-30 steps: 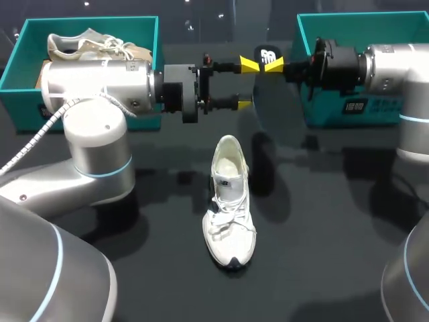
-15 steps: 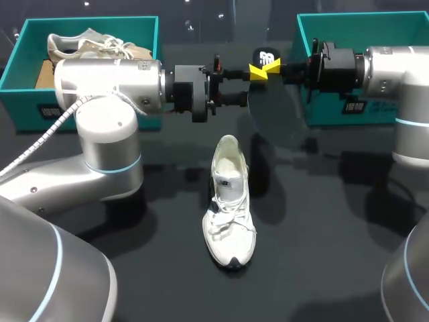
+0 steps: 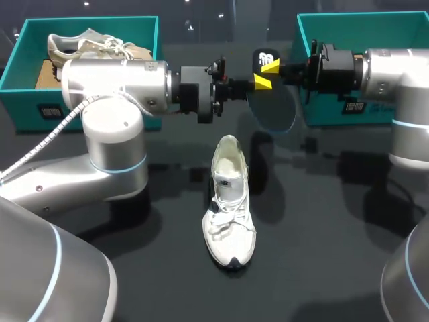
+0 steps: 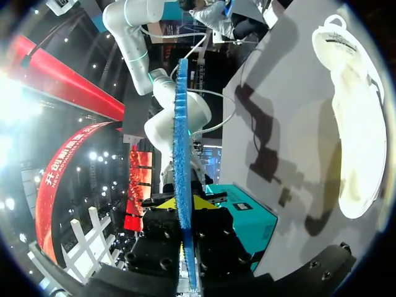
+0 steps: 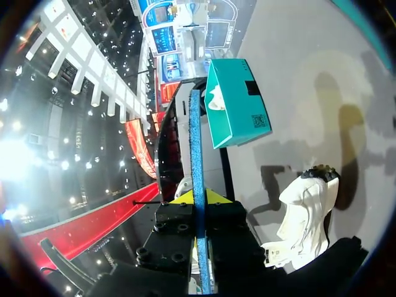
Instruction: Take the shoe out of the shoebox, open the shoe tongue, remove and reinsert the insole, then place the shoe into the shoebox
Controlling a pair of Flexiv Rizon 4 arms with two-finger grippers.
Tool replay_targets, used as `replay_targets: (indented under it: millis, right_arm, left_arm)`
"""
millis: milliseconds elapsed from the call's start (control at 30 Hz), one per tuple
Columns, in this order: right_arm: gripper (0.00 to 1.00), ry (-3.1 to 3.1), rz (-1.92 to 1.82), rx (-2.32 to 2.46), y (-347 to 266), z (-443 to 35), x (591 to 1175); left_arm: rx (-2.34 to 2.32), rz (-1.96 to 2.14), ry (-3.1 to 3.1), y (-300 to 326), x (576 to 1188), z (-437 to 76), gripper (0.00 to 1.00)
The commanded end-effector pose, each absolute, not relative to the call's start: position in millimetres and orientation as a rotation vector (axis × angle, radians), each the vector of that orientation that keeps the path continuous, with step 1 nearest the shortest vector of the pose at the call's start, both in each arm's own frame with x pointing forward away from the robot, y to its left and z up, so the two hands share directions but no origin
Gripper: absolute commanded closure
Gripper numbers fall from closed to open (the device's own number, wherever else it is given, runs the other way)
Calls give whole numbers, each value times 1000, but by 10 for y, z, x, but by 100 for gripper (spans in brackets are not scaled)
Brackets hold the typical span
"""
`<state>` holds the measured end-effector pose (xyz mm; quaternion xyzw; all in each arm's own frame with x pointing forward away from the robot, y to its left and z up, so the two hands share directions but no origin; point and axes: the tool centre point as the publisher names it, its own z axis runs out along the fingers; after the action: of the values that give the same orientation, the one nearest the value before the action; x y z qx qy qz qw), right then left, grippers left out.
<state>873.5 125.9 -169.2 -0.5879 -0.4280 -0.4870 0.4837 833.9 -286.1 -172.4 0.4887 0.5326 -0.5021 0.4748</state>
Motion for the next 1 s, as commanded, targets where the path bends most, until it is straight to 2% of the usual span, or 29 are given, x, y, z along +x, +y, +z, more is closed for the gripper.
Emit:
replay_targets:
  millis: [33, 67, 100, 133, 167, 200, 700, 833, 933, 1000]
  right_arm:
    - [100, -1041, -1204, -1419, 1243, -1688, 8709]
    - [100, -1045, -1205, -1412, 1237, -1684, 8705]
    - [73, -1053, -1210, -1405, 1229, -1680, 8698]
    - [55, -1063, -1223, -1388, 1217, -1672, 8691]
    - [17, -1066, -1231, -1373, 1203, -1661, 8679]
    - [0, -1074, -1240, -1359, 1186, -1652, 8664]
    - [0, -1182, -1271, -1190, 799, -1621, 8306]
    - [0, -1193, -1270, -1183, 706, -1623, 8230]
    - [0, -1193, -1270, -1183, 675, -1630, 8203]
    - [0, -1193, -1270, -1183, 675, -1630, 8203]
  left_arm:
    - [1196, -1215, 1309, -2880, 8317, -1725, 100]
    - [1196, -1212, 1311, -2871, 8312, -1722, 100]
    - [1196, -1208, 1313, -2858, 8307, -1717, 100]
    - [1195, -1201, 1317, -2840, 8298, -1711, 100]
    - [1195, -1197, 1321, -2819, 8286, -1703, 100]
    - [1195, -1187, 1326, -2791, 8270, -1695, 100]
    - [1049, -1211, 1526, -2262, 8074, -1665, 100]
    - [905, -1345, 1655, -2169, 7993, -1648, 100]
    - [579, -1726, 1762, -2069, 7978, -1652, 100]
    - [579, -1726, 1762, -2069, 7978, -1652, 100]
